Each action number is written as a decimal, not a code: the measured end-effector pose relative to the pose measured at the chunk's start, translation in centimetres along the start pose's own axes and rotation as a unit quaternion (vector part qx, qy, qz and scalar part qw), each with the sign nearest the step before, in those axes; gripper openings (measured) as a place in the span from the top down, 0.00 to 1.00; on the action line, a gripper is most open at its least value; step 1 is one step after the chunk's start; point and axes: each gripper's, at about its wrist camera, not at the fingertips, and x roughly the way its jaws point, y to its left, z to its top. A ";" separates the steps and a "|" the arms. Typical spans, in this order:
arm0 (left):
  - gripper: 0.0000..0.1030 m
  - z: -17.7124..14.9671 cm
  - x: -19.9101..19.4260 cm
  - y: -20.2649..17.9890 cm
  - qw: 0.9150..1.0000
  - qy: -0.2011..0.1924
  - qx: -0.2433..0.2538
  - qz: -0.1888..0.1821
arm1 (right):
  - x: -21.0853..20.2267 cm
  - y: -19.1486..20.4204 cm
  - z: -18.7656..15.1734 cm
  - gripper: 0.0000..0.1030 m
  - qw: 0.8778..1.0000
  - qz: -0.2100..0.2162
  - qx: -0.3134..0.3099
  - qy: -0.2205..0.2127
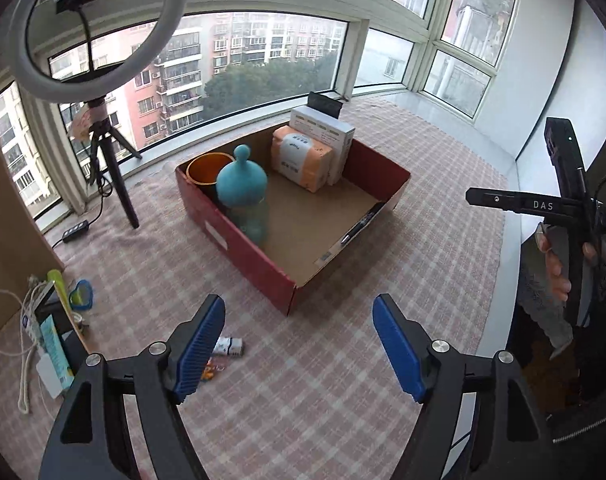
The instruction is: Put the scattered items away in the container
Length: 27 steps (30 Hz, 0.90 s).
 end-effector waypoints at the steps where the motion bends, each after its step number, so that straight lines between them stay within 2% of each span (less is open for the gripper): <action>1: 0.28 -1.3 -0.9 1.2 1.000 0.001 -0.018 0.013 | -0.1 0.7 -0.3 0.34 1.000 -0.002 -0.009 0.000; 5: 0.28 -6.3 -4.5 6.1 0.994 0.005 -0.088 0.065 | -0.6 3.4 -1.6 0.34 0.999 0.007 -0.032 0.002; 7: 0.28 -7.8 -6.6 7.9 0.990 -0.005 -0.114 0.088 | -0.8 4.8 -2.0 0.33 0.999 0.009 -0.041 0.003; 8: 0.27 -8.1 -7.6 8.5 0.988 -0.013 -0.120 0.096 | -0.8 5.5 -2.1 0.25 0.999 0.007 -0.045 0.005; 9: 0.27 -8.1 -8.4 9.0 0.987 -0.022 -0.122 0.102 | -0.7 6.2 -2.2 0.22 0.999 0.005 -0.048 0.007; 12: 0.27 -8.4 -10.9 10.4 0.983 -0.047 -0.130 0.122 | -1.0 8.0 -2.3 0.22 0.999 0.012 -0.050 0.001; 18: 0.25 -8.8 -15.7 13.1 0.972 -0.097 -0.143 0.159 | -3.5 11.1 -1.7 0.22 0.994 0.051 -0.057 -0.078; 20: 0.25 -8.8 -16.1 13.8 0.970 -0.104 -0.141 0.167 | -3.8 12.1 -1.7 0.22 0.992 0.057 -0.068 -0.090; 24: 0.25 -8.9 -16.6 15.1 0.967 -0.116 -0.141 0.179 | -3.5 14.4 -2.4 0.22 0.990 0.045 -0.105 -0.087; 27: 0.25 -9.3 -17.3 16.5 0.961 -0.127 -0.151 0.195 | -3.0 15.1 -3.1 0.22 0.989 0.018 -0.122 -0.082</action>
